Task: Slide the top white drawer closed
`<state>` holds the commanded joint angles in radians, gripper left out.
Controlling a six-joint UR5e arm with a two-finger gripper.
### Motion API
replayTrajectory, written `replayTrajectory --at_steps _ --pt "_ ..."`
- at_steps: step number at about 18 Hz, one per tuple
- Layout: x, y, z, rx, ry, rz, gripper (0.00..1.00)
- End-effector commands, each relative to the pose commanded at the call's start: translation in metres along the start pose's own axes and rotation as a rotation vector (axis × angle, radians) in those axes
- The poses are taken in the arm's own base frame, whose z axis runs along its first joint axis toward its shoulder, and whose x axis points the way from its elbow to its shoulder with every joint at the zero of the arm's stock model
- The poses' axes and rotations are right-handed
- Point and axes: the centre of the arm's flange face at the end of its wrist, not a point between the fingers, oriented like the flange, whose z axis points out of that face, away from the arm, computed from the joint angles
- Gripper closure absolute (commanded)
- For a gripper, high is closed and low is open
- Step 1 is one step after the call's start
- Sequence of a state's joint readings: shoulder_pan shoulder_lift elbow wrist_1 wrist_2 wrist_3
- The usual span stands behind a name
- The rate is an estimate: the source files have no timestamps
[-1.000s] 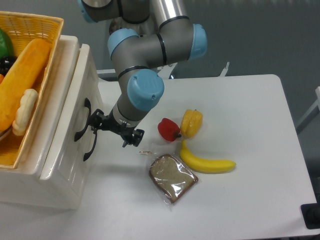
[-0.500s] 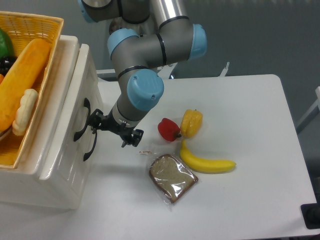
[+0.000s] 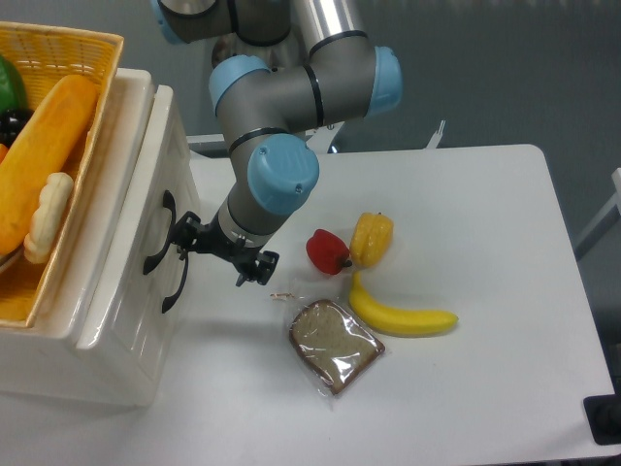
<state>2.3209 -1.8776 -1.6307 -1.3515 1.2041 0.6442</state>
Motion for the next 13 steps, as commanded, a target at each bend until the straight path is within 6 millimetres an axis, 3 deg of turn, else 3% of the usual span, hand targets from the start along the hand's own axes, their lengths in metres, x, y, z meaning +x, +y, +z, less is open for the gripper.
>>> replayTrajectory --at_steps 3,8,13 --pt "-0.008 -0.005 -0.016 0.012 -0.046 0.004 0.0" --pt "-0.04 0.01 -0.031 -0.02 -0.12 0.034 0.0" --pt "-0.081 0.022 -0.083 -0.009 -0.239 -0.004 0.0"
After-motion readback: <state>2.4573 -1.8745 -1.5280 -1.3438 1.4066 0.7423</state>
